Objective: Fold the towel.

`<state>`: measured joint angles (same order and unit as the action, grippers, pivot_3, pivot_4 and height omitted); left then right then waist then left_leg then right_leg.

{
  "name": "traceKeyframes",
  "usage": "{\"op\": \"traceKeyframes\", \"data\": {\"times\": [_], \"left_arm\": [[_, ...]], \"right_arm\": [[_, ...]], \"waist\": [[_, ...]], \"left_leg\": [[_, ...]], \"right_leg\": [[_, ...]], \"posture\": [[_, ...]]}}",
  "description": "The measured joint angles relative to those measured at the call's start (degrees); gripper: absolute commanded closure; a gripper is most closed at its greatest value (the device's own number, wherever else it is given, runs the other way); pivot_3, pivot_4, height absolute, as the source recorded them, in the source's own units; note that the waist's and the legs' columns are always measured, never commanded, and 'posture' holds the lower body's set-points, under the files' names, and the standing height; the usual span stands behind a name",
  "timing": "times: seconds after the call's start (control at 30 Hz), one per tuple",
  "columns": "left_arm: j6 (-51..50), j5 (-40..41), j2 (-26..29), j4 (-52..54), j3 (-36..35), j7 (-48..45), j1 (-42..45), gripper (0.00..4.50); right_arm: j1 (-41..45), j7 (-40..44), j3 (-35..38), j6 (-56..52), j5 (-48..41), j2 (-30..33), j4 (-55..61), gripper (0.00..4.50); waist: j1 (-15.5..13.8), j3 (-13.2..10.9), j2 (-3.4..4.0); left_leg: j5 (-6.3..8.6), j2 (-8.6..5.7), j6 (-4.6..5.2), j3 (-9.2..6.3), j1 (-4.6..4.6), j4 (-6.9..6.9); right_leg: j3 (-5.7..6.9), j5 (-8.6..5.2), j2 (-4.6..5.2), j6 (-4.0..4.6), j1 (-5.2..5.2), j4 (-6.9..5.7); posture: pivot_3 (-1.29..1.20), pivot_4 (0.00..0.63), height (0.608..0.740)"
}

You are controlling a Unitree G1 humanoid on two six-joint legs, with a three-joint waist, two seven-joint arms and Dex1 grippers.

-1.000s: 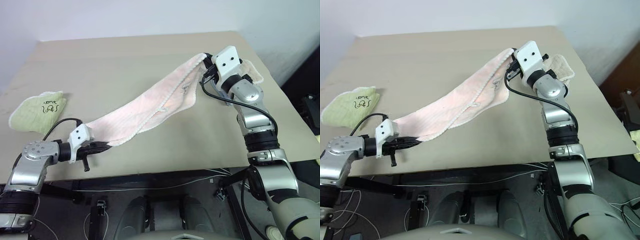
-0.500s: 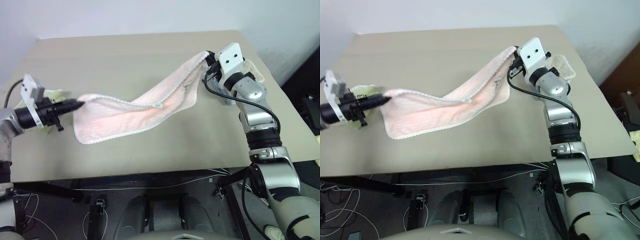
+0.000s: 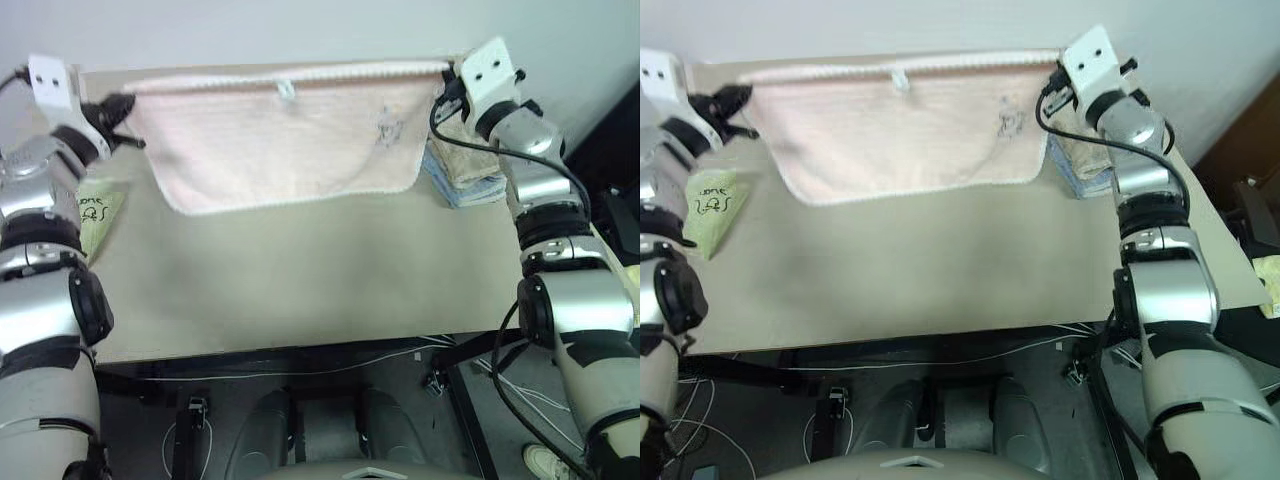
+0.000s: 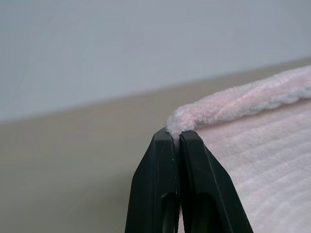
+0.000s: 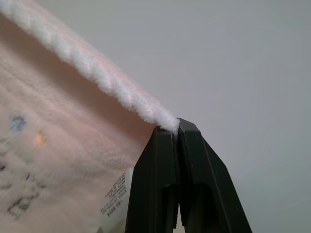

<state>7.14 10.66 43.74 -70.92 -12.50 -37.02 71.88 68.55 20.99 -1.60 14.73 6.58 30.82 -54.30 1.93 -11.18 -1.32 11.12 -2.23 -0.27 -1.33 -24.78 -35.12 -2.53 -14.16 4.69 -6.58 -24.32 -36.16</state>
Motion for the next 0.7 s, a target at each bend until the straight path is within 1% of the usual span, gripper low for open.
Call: {"op": "traceKeyframes", "data": {"times": [0.1,0.17,0.23,0.27,0.3,0.43,0.5,0.53,0.6,0.7], "left_arm": [[2.41,-2.50,1.22,-2.59,0.43,-0.07,3.63,4.45],[2.90,-2.77,1.84,-3.25,0.40,-2.94,3.95,4.45],[2.96,-2.83,2.63,-3.50,0.40,-7.85,3.41,4.45],[2.80,-3.13,3.73,-3.49,0.45,-10.87,2.04,4.45],[2.52,-3.25,4.07,-3.51,0.45,-11.98,1.23,4.45],[-1.76,-2.96,6.68,-2.67,0.50,-25.40,-7.43,4.45],[-4.43,-2.67,7.82,-2.13,0.57,-31.70,-12.01,4.45],[-5.70,-2.54,8.69,-0.35,0.82,-36.39,-15.75,4.45],[-7.79,-2.38,9.87,2.41,1.19,-42.41,-21.14,4.45],[-11.69,-0.94,10.95,8.22,1.28,-47.45,-27.14,4.45]], "right_arm": [[-1.01,1.08,0.01,1.11,-0.14,0.61,1.11,4.50],[-4.11,2.86,0.17,1.03,-0.85,2.01,4.62,4.50],[-9.70,5.69,0.76,-0.45,-2.64,3.39,11.05,4.50],[-14.20,7.77,0.95,-1.91,-3.80,4.18,15.90,4.50],[-15.86,8.60,0.95,-2.44,-4.30,4.19,17.31,4.50],[-29.47,13.58,2.15,-13.09,-9.33,5.36,34.97,4.50],[-34.03,15.15,2.44,-17.46,-11.23,6.17,41.42,4.50],[-37.04,16.19,2.76,-20.39,-12.50,6.94,46.25,4.50],[-41.27,18.03,3.54,-24.57,-14.59,8.79,52.59,4.50],[-46.57,21.92,5.31,-29.53,-18.06,12.33,59.53,4.50]], "waist": [[0.50,0.00,0.00],[0.56,0.00,0.00],[0.60,0.00,0.00],[0.67,0.00,0.01],[0.77,0.00,0.01],[0.94,0.00,0.04],[1.03,0.00,0.05],[1.00,0.00,0.05],[0.70,0.00,0.04],[0.13,0.00,0.04]], "left_leg": [[0.00,-0.02,0.00,0.01,-0.23,-0.01],[0.01,-0.02,0.02,0.03,-0.28,-0.05],[0.01,-0.01,0.02,0.11,-0.36,-0.09],[0.01,-0.01,0.02,0.12,-0.36,-0.09],[0.01,-0.01,0.02,0.12,-0.36,-0.12],[0.00,0.07,0.03,0.13,-0.35,-0.16],[0.00,0.12,0.03,0.10,-0.37,-0.25],[0.01,0.15,0.03,0.08,-0.37,-0.29],[0.01,0.17,0.03,-0.04,-0.37,-0.43],[0.03,0.19,0.04,-0.23,-0.38,-0.75]], "right_leg": [[0.02,0.00,0.00,-0.03,-0.16,-0.03],[0.04,-0.01,0.00,-0.06,-0.16,-0.02],[0.09,-0.01,-0.01,-0.08,-0.19,-0.01],[0.08,-0.02,-0.01,-0.10,-0.19,-0.04],[0.08,-0.02,-0.01,-0.10,-0.20,-0.06],[0.06,-0.02,-0.04,-0.10,-0.25,-0.09],[0.07,-0.02,-0.04,-0.10,-0.25,-0.12],[0.06,-0.02,-0.04,-0.10,-0.25,-0.15],[0.06,-0.02,-0.02,-0.09,-0.22,-0.21],[0.18,-0.01,0.01,-0.07,-0.06,-0.26]], "posture": [[0.00,0.150,0.740],[0.00,0.150,0.740],[0.00,0.150,0.740],[0.00,0.150,0.740],[0.00,0.150,0.740],[0.00,0.150,0.740],[0.00,0.150,0.740],[0.00,0.150,0.740],[0.00,0.150,0.740],[0.00,0.150,0.740]]}}
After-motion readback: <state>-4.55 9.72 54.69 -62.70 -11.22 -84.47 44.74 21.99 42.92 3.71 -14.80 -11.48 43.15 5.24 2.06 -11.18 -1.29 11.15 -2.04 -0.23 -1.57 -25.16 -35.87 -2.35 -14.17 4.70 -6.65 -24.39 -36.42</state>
